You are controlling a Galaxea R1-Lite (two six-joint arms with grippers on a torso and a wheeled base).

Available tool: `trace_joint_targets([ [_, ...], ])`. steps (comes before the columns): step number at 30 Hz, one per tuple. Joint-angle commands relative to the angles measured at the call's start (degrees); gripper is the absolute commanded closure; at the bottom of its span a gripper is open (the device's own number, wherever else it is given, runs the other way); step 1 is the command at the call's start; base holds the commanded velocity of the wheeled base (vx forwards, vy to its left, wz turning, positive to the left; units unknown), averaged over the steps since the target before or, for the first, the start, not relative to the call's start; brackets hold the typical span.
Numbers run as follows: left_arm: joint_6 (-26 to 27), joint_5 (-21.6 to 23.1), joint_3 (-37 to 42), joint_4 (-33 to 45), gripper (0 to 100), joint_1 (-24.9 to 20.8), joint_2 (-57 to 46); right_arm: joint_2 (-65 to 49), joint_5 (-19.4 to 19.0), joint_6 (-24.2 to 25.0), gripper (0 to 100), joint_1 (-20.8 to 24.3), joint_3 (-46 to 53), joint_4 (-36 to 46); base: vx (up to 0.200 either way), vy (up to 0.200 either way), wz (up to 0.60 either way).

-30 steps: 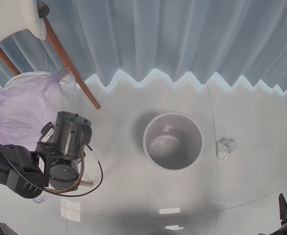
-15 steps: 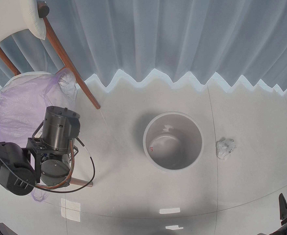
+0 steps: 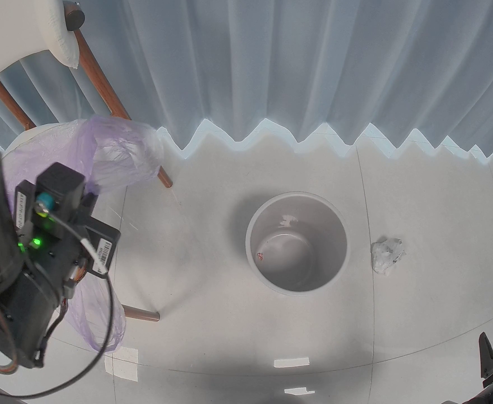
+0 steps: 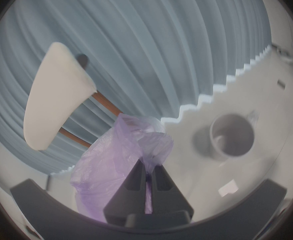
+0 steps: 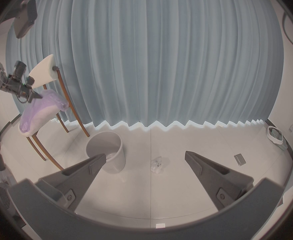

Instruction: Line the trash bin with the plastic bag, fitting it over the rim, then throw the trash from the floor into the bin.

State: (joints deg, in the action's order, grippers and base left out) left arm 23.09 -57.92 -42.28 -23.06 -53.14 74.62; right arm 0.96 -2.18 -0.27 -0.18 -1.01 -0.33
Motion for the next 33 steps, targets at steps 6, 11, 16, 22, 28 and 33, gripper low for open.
trace_joint_targets([
  [6, -4.90, 6.59, -0.35, -6.20, 100, -8.65, -8.79, -0.96, -0.02, -0.35, 0, 0.01, 1.01, -0.02, 0.000, 0.000, 0.00],
  [11, -9.99, 20.65, -0.53, -8.66, 100, -10.14, -6.24, -0.96, -0.02, -0.35, 0, 0.01, 1.01, -0.02, 0.000, 0.000, 0.00],
  [16, -18.69, 29.79, -1.40, -14.73, 100, -11.29, -0.35, -0.96, -0.02, -0.35, 0, 0.01, 1.01, -0.02, 0.000, 0.000, 0.00],
  [22, -25.55, 39.46, -1.58, -22.46, 100, -12.43, 5.27, -0.96, -0.02, -0.35, 0, 0.01, 1.01, -0.02, 0.000, 0.000, 0.00],
  [28, -27.48, 45.00, -2.02, -22.55, 100, -11.90, 8.17, -0.96, 0.07, -0.08, 0, 0.01, 1.01, -0.02, 0.000, 0.000, 0.00],
  [33, -29.24, 45.17, -4.48, -22.55, 100, -11.81, 9.67, -0.96, 0.16, 0.00, 0, 0.01, 1.01, -0.02, 0.000, 0.000, 0.00],
])
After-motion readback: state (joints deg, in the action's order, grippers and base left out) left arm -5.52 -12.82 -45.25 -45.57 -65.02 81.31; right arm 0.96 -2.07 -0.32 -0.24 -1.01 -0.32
